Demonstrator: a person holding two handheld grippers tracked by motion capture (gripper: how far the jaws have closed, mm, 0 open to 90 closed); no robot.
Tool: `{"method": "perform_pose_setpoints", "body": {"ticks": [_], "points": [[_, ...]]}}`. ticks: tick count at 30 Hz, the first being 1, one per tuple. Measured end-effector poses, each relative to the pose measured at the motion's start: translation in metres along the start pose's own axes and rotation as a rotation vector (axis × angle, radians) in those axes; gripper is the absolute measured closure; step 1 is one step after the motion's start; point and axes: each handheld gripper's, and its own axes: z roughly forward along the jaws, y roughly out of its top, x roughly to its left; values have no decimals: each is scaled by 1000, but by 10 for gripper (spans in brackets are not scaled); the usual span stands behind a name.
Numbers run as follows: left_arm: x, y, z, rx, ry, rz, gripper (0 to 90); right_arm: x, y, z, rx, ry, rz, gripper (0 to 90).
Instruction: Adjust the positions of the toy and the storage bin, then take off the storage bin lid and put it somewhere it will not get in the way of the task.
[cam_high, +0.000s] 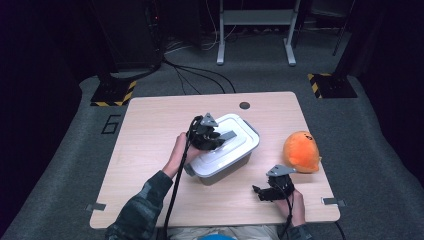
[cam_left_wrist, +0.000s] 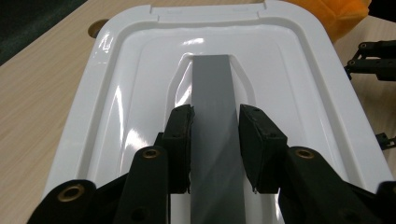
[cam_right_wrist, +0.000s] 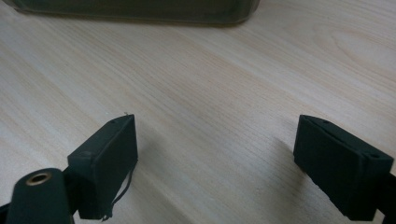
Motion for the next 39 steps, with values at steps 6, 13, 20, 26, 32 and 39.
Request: {"method": "perform_pose_setpoints", "body": {"ticks": [6, 13, 20, 26, 32, 39], "points": [[-1, 3, 2, 8, 6, 9, 656, 0, 0, 0, 0, 0, -1, 129], [-1, 3, 1, 4, 11, 23, 661, 0, 0, 0, -1, -4, -1, 130], [-2, 9, -8, -22, 11, 28, 661, 0, 0, 0, -2, 0, 2, 130], [-2, 13, -16, -37, 20, 29, 661, 0, 0, 0, -3, 1, 6, 122], [-2, 20, -28, -55, 39, 33, 661, 1, 1, 2, 13, -1, -4, 50], [2, 24, -38, -59, 61, 34, 661, 1, 1, 3, 21, 6, -6, 28]]}}
